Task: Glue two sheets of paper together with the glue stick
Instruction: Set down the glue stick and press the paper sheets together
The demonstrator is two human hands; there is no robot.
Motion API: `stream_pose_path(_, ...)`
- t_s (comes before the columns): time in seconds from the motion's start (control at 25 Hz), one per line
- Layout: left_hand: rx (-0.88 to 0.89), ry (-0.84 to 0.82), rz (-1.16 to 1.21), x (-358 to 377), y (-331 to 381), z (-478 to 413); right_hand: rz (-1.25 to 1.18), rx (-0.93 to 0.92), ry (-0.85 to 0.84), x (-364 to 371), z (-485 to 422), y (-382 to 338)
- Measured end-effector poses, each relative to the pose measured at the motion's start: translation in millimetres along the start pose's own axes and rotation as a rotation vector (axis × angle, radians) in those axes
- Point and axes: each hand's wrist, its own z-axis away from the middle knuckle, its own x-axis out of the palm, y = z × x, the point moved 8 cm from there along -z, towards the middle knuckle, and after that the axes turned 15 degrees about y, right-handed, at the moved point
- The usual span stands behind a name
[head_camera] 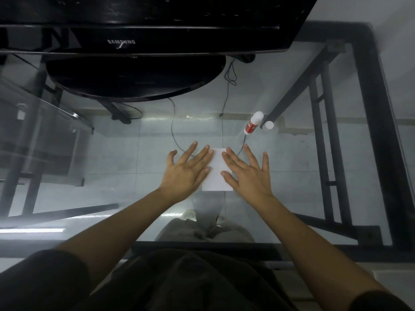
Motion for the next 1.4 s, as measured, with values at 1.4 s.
stream_pose_path(1.4,-0.124,-0.153,-0.106,33,4,19,0.033,-0.027,-0.050,6,41,-16)
